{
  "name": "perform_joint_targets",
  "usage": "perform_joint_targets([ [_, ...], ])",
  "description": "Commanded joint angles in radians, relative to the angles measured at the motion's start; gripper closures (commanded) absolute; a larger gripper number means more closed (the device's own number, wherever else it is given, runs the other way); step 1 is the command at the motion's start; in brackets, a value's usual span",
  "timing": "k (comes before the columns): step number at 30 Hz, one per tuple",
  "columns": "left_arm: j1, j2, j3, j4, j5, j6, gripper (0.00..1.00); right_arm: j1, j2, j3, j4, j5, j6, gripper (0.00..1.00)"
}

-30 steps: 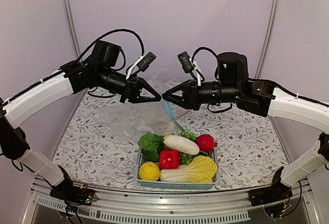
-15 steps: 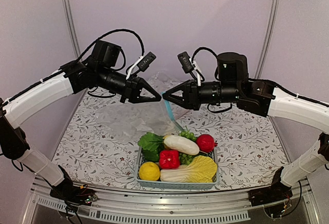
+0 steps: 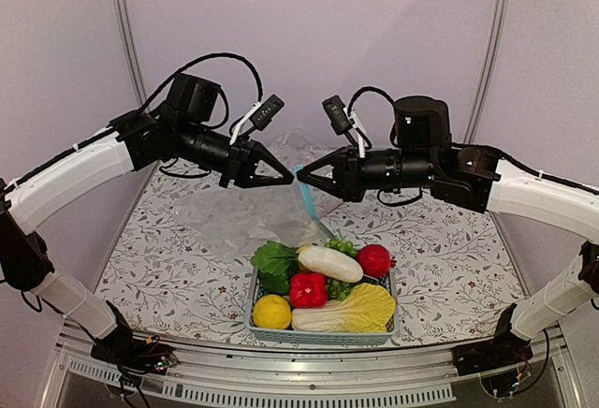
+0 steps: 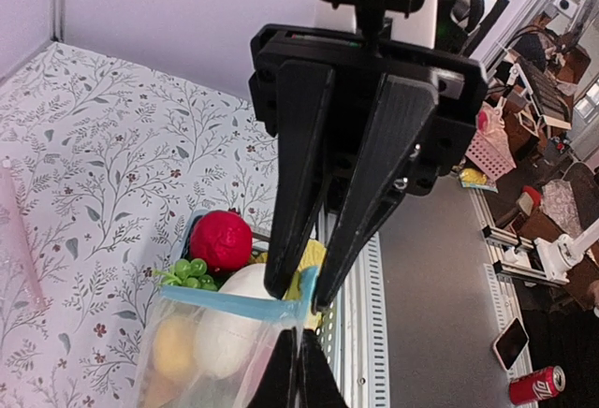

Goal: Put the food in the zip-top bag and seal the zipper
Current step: Unzip the zipper from the zipper food storage bag.

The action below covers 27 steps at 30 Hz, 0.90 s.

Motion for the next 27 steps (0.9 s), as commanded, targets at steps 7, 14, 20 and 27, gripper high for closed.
perform_joint_targets([
  [7,-0.003,-0.021,0.008,0.005,-0.056,-0.026,1.00,-0.003,0.013,-0.004,-0.020,0.029,-0.012,0.95],
  [14,0.016,-0.026,0.009,0.029,-0.064,-0.066,1.00,-0.003,0.007,-0.013,-0.026,0.040,-0.014,0.95],
  [20,0.029,-0.031,0.004,0.054,-0.058,-0.092,1.00,-0.003,0.010,-0.015,-0.032,0.047,-0.017,0.95],
  [27,0.058,-0.056,-0.017,0.097,-0.062,-0.122,1.00,-0.003,0.013,-0.016,-0.037,0.053,-0.018,0.95],
])
